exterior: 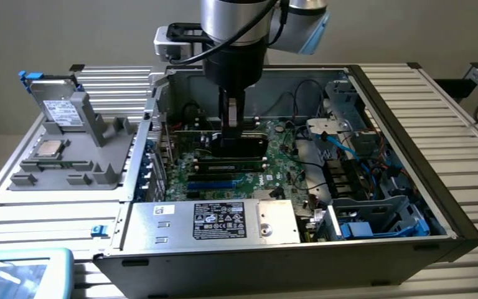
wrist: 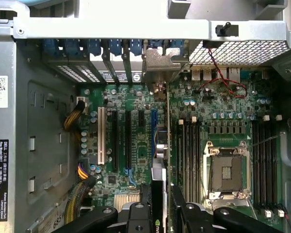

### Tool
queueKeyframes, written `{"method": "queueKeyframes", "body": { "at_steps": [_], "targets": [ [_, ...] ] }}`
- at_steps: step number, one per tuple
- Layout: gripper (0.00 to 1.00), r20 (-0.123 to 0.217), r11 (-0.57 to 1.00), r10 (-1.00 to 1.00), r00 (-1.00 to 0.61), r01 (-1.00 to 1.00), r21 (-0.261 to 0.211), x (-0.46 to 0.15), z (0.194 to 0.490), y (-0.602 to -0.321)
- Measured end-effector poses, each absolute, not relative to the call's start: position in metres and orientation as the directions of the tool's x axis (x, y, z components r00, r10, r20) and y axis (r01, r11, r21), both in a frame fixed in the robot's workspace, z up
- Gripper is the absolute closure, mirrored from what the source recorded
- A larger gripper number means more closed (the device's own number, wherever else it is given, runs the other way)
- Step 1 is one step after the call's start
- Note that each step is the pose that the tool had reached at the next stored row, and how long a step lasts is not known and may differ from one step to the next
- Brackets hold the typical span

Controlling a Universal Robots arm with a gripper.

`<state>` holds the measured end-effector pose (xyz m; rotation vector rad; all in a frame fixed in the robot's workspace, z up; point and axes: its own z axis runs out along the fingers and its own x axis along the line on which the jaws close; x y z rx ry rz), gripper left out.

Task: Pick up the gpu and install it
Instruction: 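Pick up the gpu and move the gpu toward the slot, then insert the gpu into the slot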

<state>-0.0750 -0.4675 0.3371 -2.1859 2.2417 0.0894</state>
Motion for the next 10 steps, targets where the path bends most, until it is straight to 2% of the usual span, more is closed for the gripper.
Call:
{"method": "queueKeyframes", "body": {
  "at_steps": [10],
  "targets": [
    [0.73,-0.047,0.024,-0.999,-0.026,-0.999,0.034,-0.0749,0.3364,-0.4675]
  ]
}}
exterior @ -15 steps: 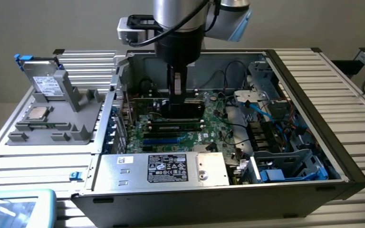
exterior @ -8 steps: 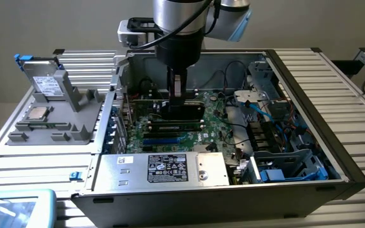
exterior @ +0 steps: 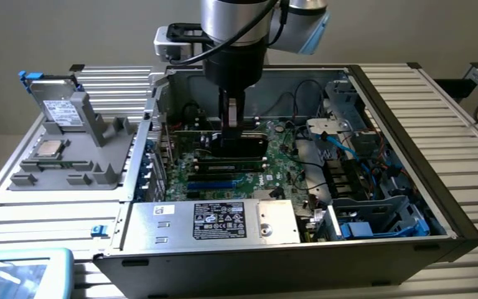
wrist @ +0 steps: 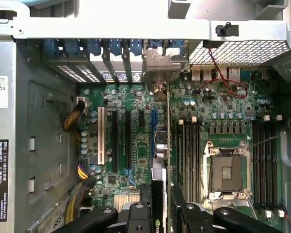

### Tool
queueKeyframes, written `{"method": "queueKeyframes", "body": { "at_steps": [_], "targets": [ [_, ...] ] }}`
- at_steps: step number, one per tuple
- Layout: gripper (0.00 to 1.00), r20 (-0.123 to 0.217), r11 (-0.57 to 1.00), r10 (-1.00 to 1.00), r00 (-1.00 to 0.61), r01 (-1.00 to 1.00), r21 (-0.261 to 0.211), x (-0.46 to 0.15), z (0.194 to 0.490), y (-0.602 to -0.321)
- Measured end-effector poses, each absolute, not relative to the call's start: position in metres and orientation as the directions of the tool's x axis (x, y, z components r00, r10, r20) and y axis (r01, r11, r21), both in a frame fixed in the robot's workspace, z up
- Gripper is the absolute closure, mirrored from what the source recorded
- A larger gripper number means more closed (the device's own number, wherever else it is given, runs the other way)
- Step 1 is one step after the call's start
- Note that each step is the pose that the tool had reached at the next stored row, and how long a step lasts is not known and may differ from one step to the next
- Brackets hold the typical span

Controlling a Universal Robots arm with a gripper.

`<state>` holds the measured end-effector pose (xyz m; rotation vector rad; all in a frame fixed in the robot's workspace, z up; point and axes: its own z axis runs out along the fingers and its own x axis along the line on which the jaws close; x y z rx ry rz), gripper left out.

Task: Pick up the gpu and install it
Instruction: 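Insert the gpu into the slot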

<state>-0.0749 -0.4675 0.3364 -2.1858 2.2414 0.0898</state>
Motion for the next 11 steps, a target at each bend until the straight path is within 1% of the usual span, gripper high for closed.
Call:
{"method": "queueKeyframes", "body": {
  "at_steps": [11],
  "targets": [
    [0.73,-0.047,0.024,-0.999,-0.026,-0.999,0.034,-0.076,0.321,-0.468]
  ]
}}
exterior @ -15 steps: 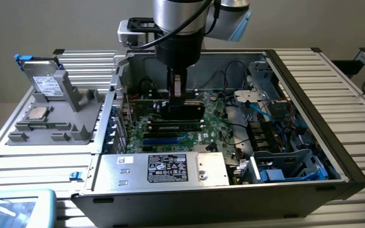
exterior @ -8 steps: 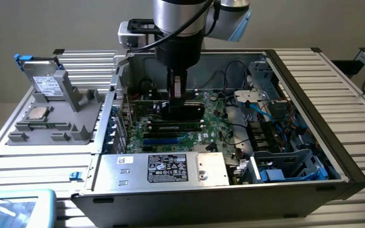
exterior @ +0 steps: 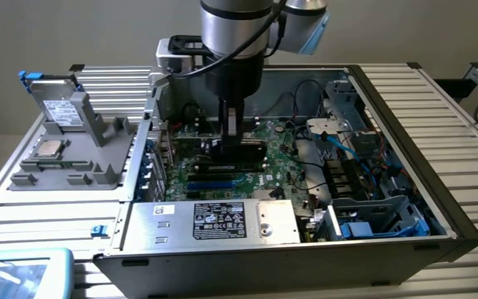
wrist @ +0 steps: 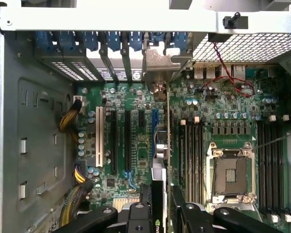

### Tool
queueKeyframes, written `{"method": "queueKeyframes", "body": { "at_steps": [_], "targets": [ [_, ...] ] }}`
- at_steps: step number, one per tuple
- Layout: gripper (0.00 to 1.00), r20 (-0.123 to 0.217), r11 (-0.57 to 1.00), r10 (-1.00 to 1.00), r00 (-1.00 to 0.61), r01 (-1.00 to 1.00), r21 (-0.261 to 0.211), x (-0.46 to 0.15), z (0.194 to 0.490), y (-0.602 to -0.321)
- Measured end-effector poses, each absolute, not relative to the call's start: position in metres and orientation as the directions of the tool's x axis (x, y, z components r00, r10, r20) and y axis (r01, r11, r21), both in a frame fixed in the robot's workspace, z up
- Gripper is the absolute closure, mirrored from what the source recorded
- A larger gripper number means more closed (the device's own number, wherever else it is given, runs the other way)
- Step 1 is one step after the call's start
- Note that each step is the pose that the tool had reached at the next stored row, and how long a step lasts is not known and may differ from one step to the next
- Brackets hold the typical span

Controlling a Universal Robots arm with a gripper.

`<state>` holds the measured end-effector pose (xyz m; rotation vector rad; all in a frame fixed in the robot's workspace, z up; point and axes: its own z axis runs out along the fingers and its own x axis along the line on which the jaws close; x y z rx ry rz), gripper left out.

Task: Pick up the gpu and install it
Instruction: 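Insert the gpu into the slot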

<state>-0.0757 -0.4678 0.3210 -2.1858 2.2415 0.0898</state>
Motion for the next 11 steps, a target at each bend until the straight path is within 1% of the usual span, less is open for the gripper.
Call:
{"method": "queueKeyframes", "body": {
  "at_steps": [9,11],
  "targets": [
    [0.73,-0.047,0.024,-0.999,-0.026,-0.999,0.035,-0.0791,0.3107,-0.4712],
    [0.73,-0.038,0.025,-0.999,-0.026,-0.999,0.036,-0.0791,0.3107,-0.4709]
  ]
}}
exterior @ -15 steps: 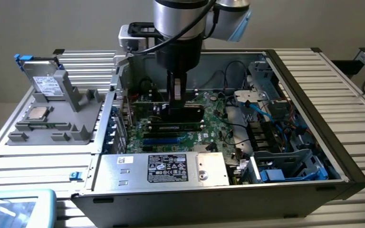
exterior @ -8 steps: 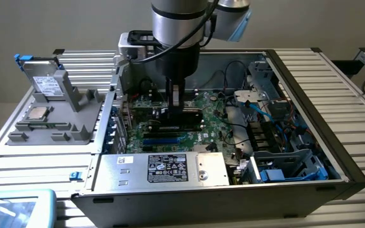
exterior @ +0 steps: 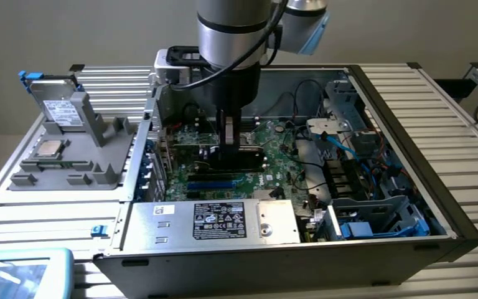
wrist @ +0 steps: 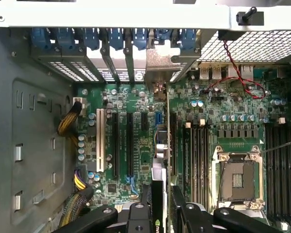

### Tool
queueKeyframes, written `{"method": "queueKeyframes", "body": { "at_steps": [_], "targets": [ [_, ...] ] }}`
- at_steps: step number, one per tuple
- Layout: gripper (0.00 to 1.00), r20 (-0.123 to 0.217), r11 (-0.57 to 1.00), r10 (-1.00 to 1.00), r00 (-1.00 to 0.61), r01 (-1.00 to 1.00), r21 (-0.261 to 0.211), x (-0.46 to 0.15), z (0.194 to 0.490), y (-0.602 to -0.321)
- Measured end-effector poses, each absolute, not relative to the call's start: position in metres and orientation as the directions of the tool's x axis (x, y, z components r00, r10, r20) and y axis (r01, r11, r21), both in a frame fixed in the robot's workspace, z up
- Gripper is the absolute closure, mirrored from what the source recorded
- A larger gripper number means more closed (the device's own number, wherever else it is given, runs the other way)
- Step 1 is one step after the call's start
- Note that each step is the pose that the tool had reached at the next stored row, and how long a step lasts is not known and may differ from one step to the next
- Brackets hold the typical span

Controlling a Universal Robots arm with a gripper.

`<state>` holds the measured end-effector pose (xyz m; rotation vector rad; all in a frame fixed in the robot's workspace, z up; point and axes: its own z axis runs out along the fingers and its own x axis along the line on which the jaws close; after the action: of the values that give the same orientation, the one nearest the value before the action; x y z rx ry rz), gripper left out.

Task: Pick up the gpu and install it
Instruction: 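Insert the gpu into the slot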

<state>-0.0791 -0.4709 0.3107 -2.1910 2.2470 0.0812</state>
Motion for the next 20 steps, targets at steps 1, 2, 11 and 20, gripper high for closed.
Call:
{"method": "queueKeyframes", "body": {
  "at_steps": [1,2,11,20],
  "targets": [
    [0.73,-0.020,0.025,-0.999,-0.026,-0.999,0.035,-0.079,0.311,-0.470],
    [0.73,-0.001,0.025,-1.000,-0.025,-0.999,0.035,-0.079,0.311,-0.470],
    [0.73,0.054,0.027,-0.998,-0.025,-0.999,0.033,-0.085,0.301,-0.460],
    [0.73,0.053,0.027,-0.998,-0.026,-1.000,0.014,-0.089,0.297,-0.456]
  ]
}}
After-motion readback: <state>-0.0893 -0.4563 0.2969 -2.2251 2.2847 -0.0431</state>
